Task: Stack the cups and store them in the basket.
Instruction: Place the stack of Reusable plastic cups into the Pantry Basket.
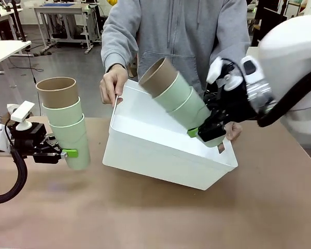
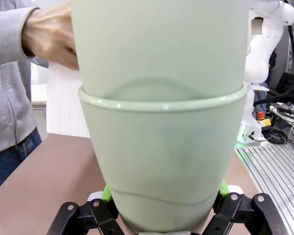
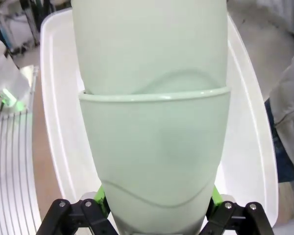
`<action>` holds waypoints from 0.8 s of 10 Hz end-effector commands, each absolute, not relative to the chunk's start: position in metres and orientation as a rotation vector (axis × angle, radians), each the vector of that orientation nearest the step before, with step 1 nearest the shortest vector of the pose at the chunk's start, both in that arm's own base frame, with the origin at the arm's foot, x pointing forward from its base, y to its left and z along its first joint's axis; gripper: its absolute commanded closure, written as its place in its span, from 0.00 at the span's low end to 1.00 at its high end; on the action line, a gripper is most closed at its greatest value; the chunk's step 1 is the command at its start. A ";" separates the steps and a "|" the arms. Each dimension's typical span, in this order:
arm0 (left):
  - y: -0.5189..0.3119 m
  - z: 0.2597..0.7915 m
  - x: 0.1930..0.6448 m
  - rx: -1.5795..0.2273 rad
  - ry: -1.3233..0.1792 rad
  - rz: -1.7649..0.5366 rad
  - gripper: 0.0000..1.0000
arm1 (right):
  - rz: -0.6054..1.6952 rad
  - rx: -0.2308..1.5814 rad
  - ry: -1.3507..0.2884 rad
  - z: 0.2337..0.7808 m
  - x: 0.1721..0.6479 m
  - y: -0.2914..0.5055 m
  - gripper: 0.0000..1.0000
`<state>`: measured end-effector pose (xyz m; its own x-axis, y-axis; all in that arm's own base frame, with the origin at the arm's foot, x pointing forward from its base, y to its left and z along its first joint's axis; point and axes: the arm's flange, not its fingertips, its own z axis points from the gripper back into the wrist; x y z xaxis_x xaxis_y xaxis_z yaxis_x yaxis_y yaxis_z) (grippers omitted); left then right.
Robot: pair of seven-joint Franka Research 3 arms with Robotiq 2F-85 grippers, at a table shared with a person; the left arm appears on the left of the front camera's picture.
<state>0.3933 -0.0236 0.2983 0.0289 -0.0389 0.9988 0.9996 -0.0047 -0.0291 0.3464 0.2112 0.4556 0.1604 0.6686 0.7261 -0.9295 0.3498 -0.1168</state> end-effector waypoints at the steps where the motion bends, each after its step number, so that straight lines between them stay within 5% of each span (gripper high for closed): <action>1: -0.024 0.303 0.393 -1.203 -1.159 -1.221 0.15 | 1.178 0.324 -0.723 0.454 0.356 0.226 0.17; 8: -0.024 0.303 0.393 -1.203 -1.159 -1.221 0.15 | 1.261 0.182 -0.624 0.384 0.369 0.247 0.17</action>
<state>0.3933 -0.0236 0.2979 0.0300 -0.0390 0.9988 0.9995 -0.0047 -0.0302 0.3623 0.2395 0.3844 0.1572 0.8346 0.5279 -0.9373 0.2946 -0.1865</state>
